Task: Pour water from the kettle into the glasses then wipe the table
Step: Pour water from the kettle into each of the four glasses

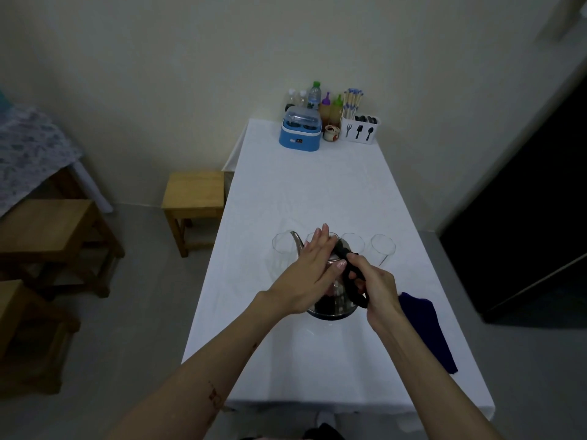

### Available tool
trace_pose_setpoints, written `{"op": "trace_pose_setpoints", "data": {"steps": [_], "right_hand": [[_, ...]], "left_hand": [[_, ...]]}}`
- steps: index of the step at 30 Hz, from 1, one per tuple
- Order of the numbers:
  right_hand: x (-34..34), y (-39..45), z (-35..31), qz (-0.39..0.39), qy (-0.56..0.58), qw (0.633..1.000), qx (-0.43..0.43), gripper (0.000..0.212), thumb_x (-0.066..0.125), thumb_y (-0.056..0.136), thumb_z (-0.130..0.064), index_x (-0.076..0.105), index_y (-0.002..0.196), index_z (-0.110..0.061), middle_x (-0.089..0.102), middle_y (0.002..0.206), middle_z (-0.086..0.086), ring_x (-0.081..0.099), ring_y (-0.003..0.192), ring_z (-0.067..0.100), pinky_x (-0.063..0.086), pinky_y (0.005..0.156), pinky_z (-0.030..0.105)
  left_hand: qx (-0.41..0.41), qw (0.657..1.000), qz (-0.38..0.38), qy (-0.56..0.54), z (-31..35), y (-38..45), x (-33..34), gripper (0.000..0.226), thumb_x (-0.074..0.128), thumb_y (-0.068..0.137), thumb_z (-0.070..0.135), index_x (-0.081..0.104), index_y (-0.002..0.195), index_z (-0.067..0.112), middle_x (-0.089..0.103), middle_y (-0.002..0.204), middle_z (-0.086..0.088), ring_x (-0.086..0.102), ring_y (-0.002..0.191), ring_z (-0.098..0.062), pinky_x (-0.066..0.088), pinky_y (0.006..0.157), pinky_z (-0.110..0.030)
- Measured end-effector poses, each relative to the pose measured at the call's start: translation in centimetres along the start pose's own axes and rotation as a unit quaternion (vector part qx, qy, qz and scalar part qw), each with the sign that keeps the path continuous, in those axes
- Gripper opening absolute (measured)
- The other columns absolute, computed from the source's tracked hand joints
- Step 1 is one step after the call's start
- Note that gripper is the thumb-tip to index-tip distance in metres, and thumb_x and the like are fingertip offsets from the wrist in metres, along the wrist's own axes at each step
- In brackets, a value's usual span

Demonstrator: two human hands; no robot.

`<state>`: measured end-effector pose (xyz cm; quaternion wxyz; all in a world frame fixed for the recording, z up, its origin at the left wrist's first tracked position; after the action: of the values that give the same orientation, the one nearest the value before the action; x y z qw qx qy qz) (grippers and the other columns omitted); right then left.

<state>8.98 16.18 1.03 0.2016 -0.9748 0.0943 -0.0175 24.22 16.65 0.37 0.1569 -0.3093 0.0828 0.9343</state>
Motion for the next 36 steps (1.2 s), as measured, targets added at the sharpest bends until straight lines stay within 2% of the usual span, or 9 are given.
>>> {"op": "trace_pose_setpoints", "data": {"steps": [5, 9, 12, 15, 17, 20, 21, 29, 36], "right_hand": [[-0.7, -0.2, -0.1, -0.01, 0.037, 0.999, -0.006, 0.024, 0.073, 0.086, -0.028, 0.067, 0.069, -0.013, 0.057, 0.055, -0.005, 0.049, 0.048, 0.007, 0.039, 0.055, 0.026], [-1.9, 0.1, -0.5, -0.012, 0.05, 0.999, -0.011, 0.022, 0.072, 0.087, -0.029, 0.068, 0.072, -0.013, 0.055, 0.058, -0.003, 0.045, 0.055, 0.011, 0.038, 0.058, 0.026], [-3.1, 0.5, -0.9, -0.011, 0.044, 0.999, -0.012, 0.02, 0.072, 0.087, -0.029, 0.07, 0.075, -0.012, 0.058, 0.061, -0.002, 0.051, 0.06, 0.012, 0.041, 0.06, 0.026], [-4.3, 0.9, -1.4, 0.0, 0.014, 1.0, -0.024, 0.025, 0.075, 0.085, -0.031, 0.067, 0.07, -0.012, 0.061, 0.058, -0.003, 0.058, 0.054, 0.01, 0.044, 0.056, 0.026], [-5.0, 1.3, -1.7, 0.002, -0.012, 1.0, -0.025, 0.03, 0.079, 0.078, -0.036, 0.067, 0.068, -0.011, 0.065, 0.06, 0.0, 0.064, 0.061, 0.017, 0.05, 0.062, 0.029], [-5.8, 2.0, -2.4, 0.01, -0.045, 0.999, -0.015, 0.038, 0.082, 0.061, -0.048, 0.07, 0.064, -0.012, 0.072, 0.072, 0.009, 0.071, 0.078, 0.03, 0.059, 0.08, 0.045], [-5.9, 2.2, -2.6, 0.013, -0.061, 0.998, -0.014, 0.04, 0.082, 0.06, -0.05, 0.071, 0.063, -0.012, 0.074, 0.075, 0.011, 0.072, 0.082, 0.031, 0.058, 0.083, 0.046], [-6.4, 3.3, -3.9, -0.006, -0.138, 0.99, -0.032, 0.042, 0.081, 0.073, -0.05, 0.077, 0.073, -0.009, 0.075, 0.077, 0.005, 0.068, 0.079, 0.023, 0.049, 0.068, 0.032], [-6.3, 3.9, -4.7, -0.026, -0.181, 0.982, -0.046, 0.043, 0.082, 0.074, -0.052, 0.077, 0.073, -0.009, 0.077, 0.079, 0.006, 0.069, 0.077, 0.02, 0.05, 0.068, 0.03]], "left_hand": [[0.025, 0.999, 0.009, 0.035, 1.0, 0.5, 0.2, 0.062, 0.027, 0.103, 0.043, 0.004, 0.155, 0.017, -0.013, 0.162, 0.005, -0.02, 0.145, 0.001, -0.013, 0.112, -0.012], [0.041, 0.998, 0.014, 0.048, 2.1, 1.1, 0.7, 0.062, 0.027, 0.104, 0.042, 0.004, 0.155, 0.015, -0.013, 0.162, 0.004, -0.019, 0.145, 0.0, -0.013, 0.112, -0.013], [0.044, 0.998, 0.011, 0.036, 2.8, 1.8, 1.4, 0.062, 0.027, 0.103, 0.043, 0.006, 0.155, 0.016, -0.011, 0.163, 0.004, -0.018, 0.146, 0.0, -0.011, 0.115, -0.017], [0.036, 0.999, 0.002, 0.015, 3.3, 2.4, 2.1, 0.062, 0.027, 0.103, 0.043, 0.007, 0.155, 0.016, -0.009, 0.163, 0.004, -0.015, 0.147, -0.002, -0.007, 0.119, -0.024], [0.028, 1.0, -0.002, 0.004, 3.6, 2.8, 2.6, 0.061, 0.027, 0.103, 0.043, 0.008, 0.155, 0.017, -0.008, 0.163, 0.003, -0.015, 0.147, -0.003, -0.006, 0.12, -0.026], [0.014, 1.0, -0.006, -0.018, 3.7, 3.4, 3.4, 0.061, 0.027, 0.103, 0.042, 0.007, 0.155, 0.017, -0.009, 0.163, 0.001, -0.015, 0.147, -0.004, -0.007, 0.12, -0.026], [0.008, 1.0, -0.007, -0.023, 3.8, 3.5, 3.7, 0.061, 0.027, 0.103, 0.043, 0.007, 0.155, 0.017, -0.009, 0.163, 0.001, -0.015, 0.147, -0.004, -0.007, 0.12, -0.026], [-0.035, 0.998, 0.01, -0.054, 3.5, 4.1, 4.7, 0.064, 0.024, 0.102, 0.048, 0.004, 0.155, 0.019, -0.012, 0.162, 0.005, -0.016, 0.146, -0.002, -0.007, 0.117, -0.023], [-0.052, 0.996, 0.031, -0.07, 3.1, 4.4, 5.2, 0.066, 0.022, 0.1, 0.053, 0.004, 0.155, 0.021, -0.012, 0.162, 0.006, -0.015, 0.146, -0.002, -0.006, 0.119, -0.025]]}}
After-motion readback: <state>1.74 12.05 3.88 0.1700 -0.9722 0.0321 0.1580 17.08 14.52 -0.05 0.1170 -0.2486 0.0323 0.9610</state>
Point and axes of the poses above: each hand's wrist, its own y-axis towards the middle knuckle, its own x-axis out of the palm, z = x × y, the point moved 1 cm from there along y, towards the middle knuckle
